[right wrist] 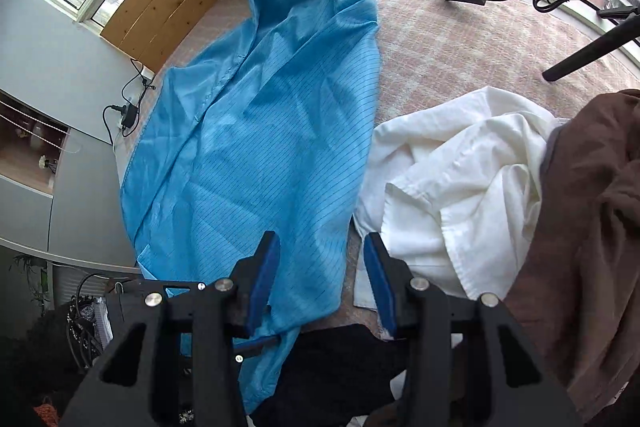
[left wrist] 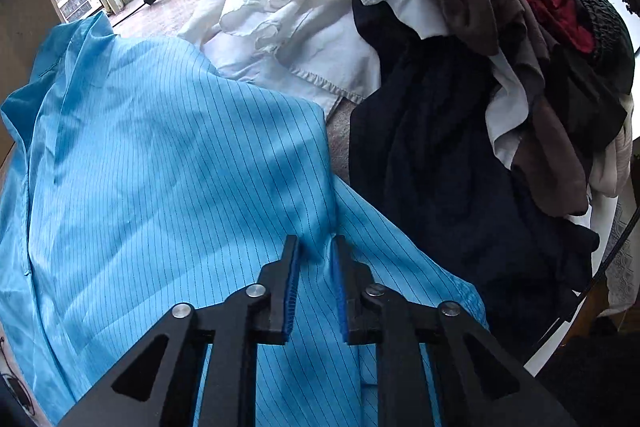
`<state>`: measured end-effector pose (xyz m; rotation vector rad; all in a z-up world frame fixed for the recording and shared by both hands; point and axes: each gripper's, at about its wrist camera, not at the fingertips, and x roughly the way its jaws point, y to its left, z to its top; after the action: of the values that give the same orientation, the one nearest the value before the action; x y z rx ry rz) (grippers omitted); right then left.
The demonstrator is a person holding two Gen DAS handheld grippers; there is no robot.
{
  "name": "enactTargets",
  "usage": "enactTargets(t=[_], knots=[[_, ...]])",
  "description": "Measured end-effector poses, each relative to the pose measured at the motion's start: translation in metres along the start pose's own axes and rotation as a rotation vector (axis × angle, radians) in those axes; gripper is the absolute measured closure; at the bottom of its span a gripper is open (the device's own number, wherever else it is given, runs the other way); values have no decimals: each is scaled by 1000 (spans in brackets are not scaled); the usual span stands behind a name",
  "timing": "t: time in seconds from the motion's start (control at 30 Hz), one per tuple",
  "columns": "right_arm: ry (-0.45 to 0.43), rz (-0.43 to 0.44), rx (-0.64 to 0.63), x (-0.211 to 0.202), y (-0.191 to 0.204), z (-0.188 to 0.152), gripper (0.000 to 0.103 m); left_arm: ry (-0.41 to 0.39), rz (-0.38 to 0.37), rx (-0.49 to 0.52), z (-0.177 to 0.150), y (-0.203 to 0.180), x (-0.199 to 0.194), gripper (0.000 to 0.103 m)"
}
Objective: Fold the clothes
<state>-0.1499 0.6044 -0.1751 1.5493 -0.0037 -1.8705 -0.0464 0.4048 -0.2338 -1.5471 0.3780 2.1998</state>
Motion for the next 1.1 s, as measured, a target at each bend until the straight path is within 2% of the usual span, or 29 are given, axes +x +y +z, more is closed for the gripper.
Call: enactTargets(t=[0.1,0.17,0.3,0.4,0.5,0.63,0.83,0.87,0.9,0.97,1.03,1.1], knots=[[6,-16,-46,-3,-4,-9,60,-60,-10,-110,-12,39,-25,100],[26,-43,-93,3,0,-12,60,-95,14,-202,-27,73,-46,101],[110,-53,-219,36,22,-17,58,-101,56,-326,-55,116,-65,101],[173,-2,-287,62,43,-22,58,-88,68,-359,-64,125,-62,101],[182,28,-339,80,66,-29,58,-112,60,-384,-77,126,-70,101],[160,-37,-376,104,80,-26,57,-137,35,-440,-85,137,-78,101],[105,-91,-365,114,82,-13,58,-157,-9,-405,-76,124,-82,101],[98,-88,-357,110,78,-12,61,-159,-17,-397,-74,121,-83,100],[92,-85,-348,107,75,-11,75,-158,-36,-391,-73,117,-85,100],[83,-101,-336,92,64,-13,91,-155,-90,-382,-74,107,-92,94],[47,-157,-318,64,45,-15,92,-170,-116,-358,-84,93,-106,94],[-9,-159,-174,33,7,-12,93,-161,-123,-328,-105,78,-115,89]])
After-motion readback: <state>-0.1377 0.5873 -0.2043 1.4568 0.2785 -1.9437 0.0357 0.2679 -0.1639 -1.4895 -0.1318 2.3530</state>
